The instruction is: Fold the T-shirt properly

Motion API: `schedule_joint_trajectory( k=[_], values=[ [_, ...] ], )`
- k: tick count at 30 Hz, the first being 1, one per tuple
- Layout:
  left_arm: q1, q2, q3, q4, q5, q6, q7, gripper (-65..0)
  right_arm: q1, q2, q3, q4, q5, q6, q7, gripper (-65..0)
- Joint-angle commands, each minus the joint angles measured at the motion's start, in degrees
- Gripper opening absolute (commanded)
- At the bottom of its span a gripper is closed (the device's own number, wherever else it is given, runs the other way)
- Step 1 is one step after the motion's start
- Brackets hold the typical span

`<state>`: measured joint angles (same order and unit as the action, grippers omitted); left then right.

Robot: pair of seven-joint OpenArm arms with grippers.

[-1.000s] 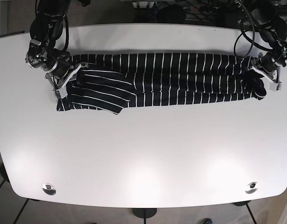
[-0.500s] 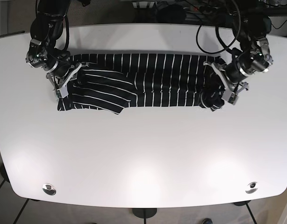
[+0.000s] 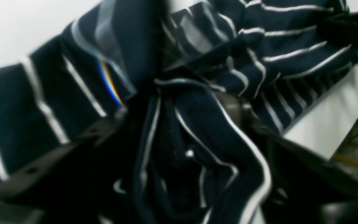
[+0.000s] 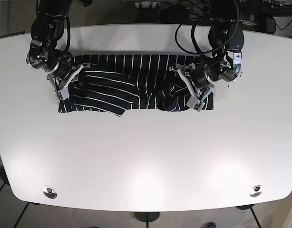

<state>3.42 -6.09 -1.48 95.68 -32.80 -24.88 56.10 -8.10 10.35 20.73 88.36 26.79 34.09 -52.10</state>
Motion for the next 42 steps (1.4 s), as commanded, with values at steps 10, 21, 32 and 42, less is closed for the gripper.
schedule_joint_trajectory(
  k=[10, 21, 32, 42],
  values=[
    [-5.0, -0.2, 12.9, 9.4, -1.4, 0.0, -1.2, -27.8, 0.3, 0.4, 0.0, 0.4, -1.7, -0.2, -2.3, -54.9],
    [2.9, -8.2, -6.1, 7.7, -1.2, -0.2, -1.6, -59.7, 2.3, 2.4, 16.8, 6.3, 18.9, -0.72, -7.6, -8.6],
    [4.2, -9.6, -9.9, -2.8, -1.1, -8.4, -4.4, -59.9, 6.8, 3.7, 19.5, -11.4, 19.3, -0.2, -14.1, 0.0],
    [4.4, -9.5, -9.9, -3.3, -1.0, -8.4, -4.5, -59.7, 6.4, 0.4, 12.3, -11.5, 18.8, -0.81, -13.4, -45.8]
  ],
)
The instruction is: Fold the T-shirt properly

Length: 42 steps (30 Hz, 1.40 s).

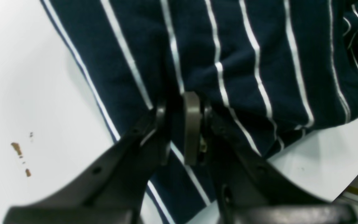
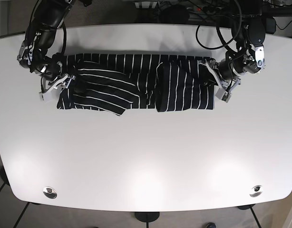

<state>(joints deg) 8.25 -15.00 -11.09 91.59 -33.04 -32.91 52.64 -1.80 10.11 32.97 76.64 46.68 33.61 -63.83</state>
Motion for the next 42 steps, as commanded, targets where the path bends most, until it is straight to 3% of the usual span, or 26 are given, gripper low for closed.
schedule_joint_trajectory(
  k=[1, 2, 3, 6, 7, 9, 12, 14, 21, 28, 33, 37, 39, 42],
  values=[
    [-0.5, -0.5, -0.1, 0.8, -0.8, -0.4, -1.1, -59.6, 0.1, 0.8, 0.0, 0.3, -1.1, -0.33, -1.0, -56.8],
    [-0.5, -0.4, 0.1, 0.8, -0.8, -0.2, -1.1, -59.6, 0.2, 1.0, 0.0, 0.3, -1.1, -0.33, -0.4, -64.0],
    [-0.6, 0.8, 0.1, 0.1, -0.8, -0.2, -1.1, -59.6, 0.2, 2.0, -0.1, 0.6, -1.1, -0.33, 0.1, -60.6],
    [-0.8, 3.0, 0.1, -3.4, -0.8, -0.2, -1.1, -59.6, -0.1, 2.6, 0.0, 6.0, -1.1, -0.42, 0.1, -63.1],
    [-2.1, 4.1, 0.1, -5.1, -0.8, -0.2, -1.2, -59.6, -0.6, 2.6, 0.0, 10.3, -1.1, -1.3, -0.1, -63.1],
    [-3.9, 6.9, 0.1, -7.7, -0.8, -0.2, -1.2, -59.6, -3.1, 2.6, -0.1, 21.2, -1.1, -6.48, -0.2, -63.1],
    [-6.4, 9.3, 2.1, -9.9, -0.3, -0.1, -1.2, -59.6, -3.9, 2.7, -3.7, 30.9, -1.1, -9.03, -0.8, -63.1],
    [-8.0, 10.7, 4.1, -10.8, 2.3, -0.1, -1.2, -59.6, -3.9, 2.6, -5.5, 35.8, -0.6, -10.26, -2.4, -63.1],
    [-9.5, 20.2, 7.1, -10.8, 15.0, -0.1, -1.2, -59.6, 1.0, -1.8, -11.6, 38.6, 3.0, -10.09, -4.6, -63.1],
    [-9.8, 21.2, 7.1, -10.5, 15.4, -0.1, -1.2, -59.6, 4.7, -5.4, -24.9, 36.9, -12.5, -9.82, -2.8, -63.1],
    [-9.9, 21.2, 7.1, -10.8, 15.4, -0.2, -1.2, -59.6, 4.8, -8.0, -28.7, 34.5, -13.1, -9.82, -2.8, -63.1],
    [-9.9, 21.3, 7.1, -10.4, 15.4, -0.3, -1.2, -59.6, 6.2, -8.0, -32.4, 30.0, -13.1, -10.35, -2.6, -62.9],
    [-9.9, 21.3, 7.1, -10.4, 15.3, -0.3, -1.2, -59.6, 7.2, -8.0, -32.8, 28.5, -13.1, -10.44, -2.5, -59.6],
    [-9.9, 21.3, 6.9, -10.4, 15.3, -0.4, -1.2, -59.6, 7.4, -8.0, -33.3, 27.8, -13.1, -10.44, -0.7, -40.6]
  ],
)
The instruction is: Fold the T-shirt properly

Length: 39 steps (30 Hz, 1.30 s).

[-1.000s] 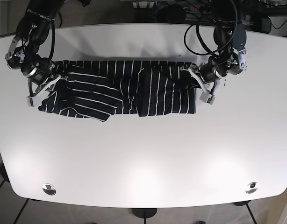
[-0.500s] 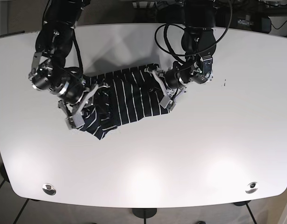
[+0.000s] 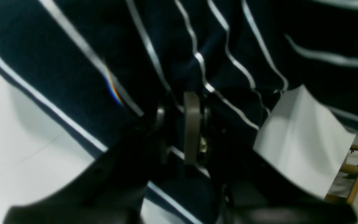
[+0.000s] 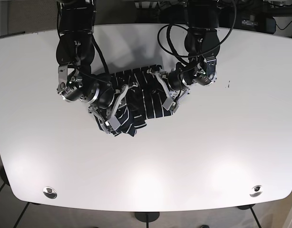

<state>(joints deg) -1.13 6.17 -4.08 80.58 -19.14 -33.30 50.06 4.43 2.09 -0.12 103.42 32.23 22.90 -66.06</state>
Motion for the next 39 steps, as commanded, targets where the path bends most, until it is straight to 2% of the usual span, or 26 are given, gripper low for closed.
schedule_joint_trajectory(
  k=[1, 2, 4, 5, 9, 12, 15, 19, 22, 24, 26, 29, 30, 32, 35, 37, 39],
  values=[
    [-0.5, 0.1, -0.1, 0.7, 1.4, 0.0, 1.4, -59.6, 1.2, -0.1, -0.9, 0.5, 1.3, 0.27, 1.7, -33.1],
    [-0.5, 0.1, -0.2, 0.9, 1.3, 0.0, 1.4, -59.6, 1.3, 0.2, -3.1, -0.3, 1.3, 0.27, 1.8, -21.2],
    [-0.5, 0.1, -0.4, 2.9, 0.1, 0.0, 1.4, -59.6, 1.9, 0.2, -4.8, -0.5, 1.3, 0.27, 1.9, -9.5],
    [-0.5, 0.0, -0.5, 4.2, -1.4, 0.0, 1.4, -59.6, 1.9, 0.1, -5.0, -0.5, 1.4, 0.27, 1.9, -6.5],
    [1.5, -1.5, -6.7, 12.7, -8.6, 0.1, 1.8, -59.6, 2.1, -0.3, -5.1, -0.9, 1.5, 0.27, 2.0, -9.2],
    [6.2, -7.4, -13.8, 19.2, -12.8, 0.1, 1.8, -59.6, 2.1, -2.6, -5.0, -0.9, 1.4, 0.27, 2.1, -9.5],
    [9.2, -14.5, -18.1, 19.9, -13.4, 0.1, 1.7, -59.6, 2.0, -2.5, -4.9, -0.5, 1.4, 0.36, 2.1, -9.7],
    [11.5, -19.9, -18.4, 20.4, -13.4, 0.2, 1.6, -59.6, 1.9, -0.7, -5.2, -1.0, 1.4, 0.36, 4.1, -11.3],
    [12.3, -19.9, -18.3, 22.3, -13.4, 0.2, 1.6, -59.6, 2.1, -1.0, -8.5, -6.8, 1.4, 0.36, 7.1, -23.3],
    [12.3, -19.7, -17.2, 23.6, -13.4, 0.2, 1.6, -59.6, 4.2, -2.1, -13.6, -13.2, 1.4, 0.36, 12.5, -31.2],
    [12.2, -19.7, -13.9, 24.0, -13.4, 0.2, 1.6, -59.6, 6.9, -2.7, -16.6, -19.4, 1.4, 0.27, 15.4, -31.7],
    [12.1, -19.8, -10.1, 24.5, -13.3, 0.3, 1.6, -59.6, 7.9, -2.7, -17.4, -17.6, 1.6, 0.27, 15.4, -31.7],
    [11.9, -19.8, -8.6, 24.5, -13.3, 0.3, 1.5, -59.6, 7.5, -2.4, -17.2, -13.7, 1.6, 0.27, 15.4, -31.7],
    [11.9, -19.7, -7.2, 24.6, -12.6, 0.3, 1.5, -59.6, 5.4, 1.0, -17.1, -8.1, 1.7, 0.27, 14.9, -31.7],
    [10.3, -17.7, -4.7, 24.8, -9.0, 0.3, 1.4, -59.4, 2.3, 5.7, -16.4, -0.3, 1.4, 0.27, 14.8, -31.7],
    [7.9, -15.1, -4.7, 24.8, -6.4, 0.3, 1.4, -59.4, -0.1, 8.2, -13.4, 2.4, 1.6, 0.27, 14.8, -32.0],
    [6.2, -11.8, -4.1, 24.8, -3.8, 0.3, 1.4, -56.7, -2.4, 8.8, -7.7, 3.4, 1.6, 0.27, 14.8, -32.2]
  ],
)
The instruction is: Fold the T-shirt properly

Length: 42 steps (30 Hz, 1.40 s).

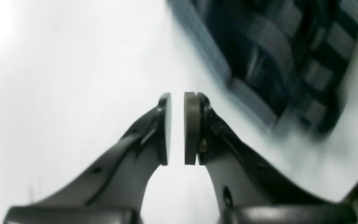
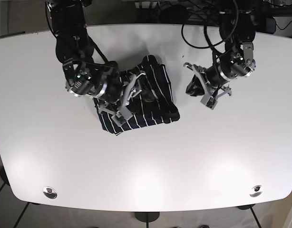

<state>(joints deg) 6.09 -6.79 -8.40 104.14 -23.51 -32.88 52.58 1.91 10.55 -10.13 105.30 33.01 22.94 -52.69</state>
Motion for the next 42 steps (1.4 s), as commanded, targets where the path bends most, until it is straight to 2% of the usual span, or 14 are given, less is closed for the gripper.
schedule_joint_trajectory(
  k=[1, 5, 6, 9, 10, 13, 16, 20, 23, 27, 30, 35, 41, 42],
  values=[
    [-1.9, 2.9, 1.6, 1.2, 1.9, -0.1, -1.1, -53.5, -0.5, 0.4, 5.9, 1.5, 0.7, 0.23, 1.4, -32.2],
    [-3.3, 7.4, 12.1, 0.7, 9.3, -0.1, -1.1, -45.3, 2.5, 1.3, 14.2, -2.0, 0.5, 0.23, 1.4, -33.8],
    [-3.3, 8.9, 14.2, 0.2, 10.8, -0.1, -1.1, -43.8, 4.3, 1.8, 14.1, -4.3, 0.5, 0.23, 1.4, -36.9],
    [-3.0, 13.3, 19.2, -1.9, 17.3, -0.1, -1.1, -40.0, 11.1, 2.2, 12.8, -14.1, 0.5, 0.31, 1.6, -52.8],
    [-2.9, 14.2, 20.3, -2.4, 19.3, -0.1, -1.1, -40.0, 12.9, 2.1, 12.6, -17.3, 0.5, 0.49, 1.6, -55.3],
    [-2.7, 14.8, 23.3, -3.6, 22.7, -0.1, -1.1, -40.1, 16.9, 1.5, 12.4, -25.3, 0.5, 0.67, 4.6, -54.7],
    [-1.3, 14.7, 23.0, -3.4, 22.8, -0.1, -1.1, -40.3, 19.0, 2.1, 6.4, -32.3, 0.5, 0.4, 12.0, -54.9],
    [-0.6, 12.6, 19.4, -3.7, 22.7, -0.1, -1.1, -52.8, 19.2, 3.3, 2.1, -41.6, 0.4, 0.31, 20.2, -54.9],
    [0.2, 9.6, 16.5, -3.6, 22.6, -0.4, -1.1, -54.4, 19.0, 3.8, 0.3, -46.3, 0.4, 0.4, 24.7, -54.9],
    [-0.3, 6.0, 14.8, -9.8, 22.6, -0.4, -1.2, -54.3, 17.6, 5.4, 0.3, -47.0, 0.4, 0.75, 25.7, -55.2],
    [-4.2, 4.7, 14.8, -13.5, 22.6, -0.4, -5.0, -54.3, 16.4, 6.9, 0.5, -46.7, 0.5, 0.84, 25.7, -55.3],
    [-12.5, 3.7, 14.9, -18.6, 22.8, -0.5, -5.9, -54.3, 10.6, 9.4, 0.7, -39.1, 0.7, 0.75, 25.6, -55.5],
    [-25.3, 2.0, 15.0, -31.8, 22.7, -0.5, -9.8, -53.9, 1.3, 9.0, 0.7, -30.0, 0.6, 0.31, 25.6, -55.5],
    [-27.2, 2.1, 15.0, -33.1, 22.7, -0.5, -9.8, -50.3, -0.5, 8.8, 0.4, -28.5, 0.6, 0.31, 25.6, -55.5]
  ],
)
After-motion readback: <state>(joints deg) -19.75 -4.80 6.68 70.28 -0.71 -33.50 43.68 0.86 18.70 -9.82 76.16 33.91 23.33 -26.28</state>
